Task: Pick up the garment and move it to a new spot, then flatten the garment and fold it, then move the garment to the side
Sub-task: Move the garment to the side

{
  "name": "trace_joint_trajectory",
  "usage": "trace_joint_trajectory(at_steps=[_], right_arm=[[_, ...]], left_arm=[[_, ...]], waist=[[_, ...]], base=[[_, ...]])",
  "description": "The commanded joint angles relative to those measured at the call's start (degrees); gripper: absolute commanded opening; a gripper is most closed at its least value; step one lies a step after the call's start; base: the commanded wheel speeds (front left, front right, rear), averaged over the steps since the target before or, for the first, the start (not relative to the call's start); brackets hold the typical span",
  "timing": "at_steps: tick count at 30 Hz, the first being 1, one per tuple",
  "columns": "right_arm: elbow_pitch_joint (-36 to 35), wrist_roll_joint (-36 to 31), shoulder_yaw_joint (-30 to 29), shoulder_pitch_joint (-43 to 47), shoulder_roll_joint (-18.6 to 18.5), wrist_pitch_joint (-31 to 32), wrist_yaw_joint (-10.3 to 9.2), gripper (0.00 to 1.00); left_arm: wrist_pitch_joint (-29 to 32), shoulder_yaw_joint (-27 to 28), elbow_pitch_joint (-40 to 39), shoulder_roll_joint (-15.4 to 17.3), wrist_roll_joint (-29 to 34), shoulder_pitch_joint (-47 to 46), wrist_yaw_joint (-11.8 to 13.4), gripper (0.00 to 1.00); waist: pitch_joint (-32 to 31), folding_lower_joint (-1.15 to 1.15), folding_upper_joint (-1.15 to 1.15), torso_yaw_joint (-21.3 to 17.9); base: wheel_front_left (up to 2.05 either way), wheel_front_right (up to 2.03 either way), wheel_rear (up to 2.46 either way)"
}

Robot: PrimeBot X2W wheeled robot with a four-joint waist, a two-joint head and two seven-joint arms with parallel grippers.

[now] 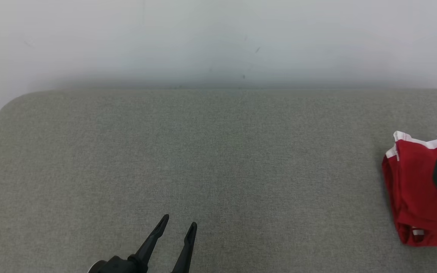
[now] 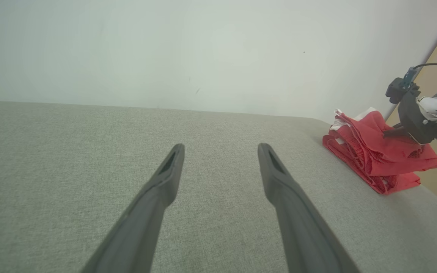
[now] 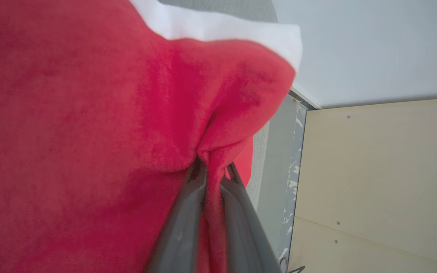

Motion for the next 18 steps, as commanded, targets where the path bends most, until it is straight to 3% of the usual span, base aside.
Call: trace_joint_trajectory(at_steps=[1, 6, 7, 8, 13, 18], right_arm=[[-1.0, 0.4, 1.3, 0.6, -1.7, -1.2, 0.01, 0.0], [-3.7, 0.1, 2.4, 0.6, -5.3, -4.8, 0.01, 0.0], [-3.9, 0.5, 2.0, 1.0, -5.6, -5.4, 0.01, 0.04], [-3.8, 1.0, 1.4, 1.5, -5.7, -5.6, 0.01, 1.0], [-5.0, 1.9, -1.6, 2.2, -5.1, -7.6, 0.01, 1.0], [-5.8, 5.2, -11.7, 3.5, -4.1, -13.2, 0.02, 1.0]], left_arm=[[-0.2, -0.4, -0.3, 0.3, 0.1, -0.7, 0.1, 1.0], [-0.2, -1.3, -0.1, 0.9, 0.0, -1.3, 0.1, 1.0], [-0.2, -1.5, -0.1, 1.0, -0.1, -1.3, 0.1, 1.0], [-0.2, -1.6, 0.0, 1.1, -0.1, -1.4, 0.1, 1.0], [-0.2, -1.8, 0.1, 1.2, 0.1, -1.7, 0.1, 1.0], [-0.2, 0.5, -1.1, 0.1, 1.4, -2.0, 0.4, 1.0]], waist=[[0.9, -0.01, -0.01, 0.7], [1.8, -0.01, -0.01, 1.2], [2.0, -0.01, -0.01, 1.3], [2.1, -0.01, -0.01, 1.3], [2.4, -0.01, -0.01, 1.1], [1.3, -0.01, -0.01, 1.1]], base=[[0.0, 0.0, 0.0], [0.0, 0.0, 0.0], [0.0, 0.0, 0.0], [0.0, 0.0, 0.0], [0.0, 0.0, 0.0], [0.0, 0.0, 0.0]])
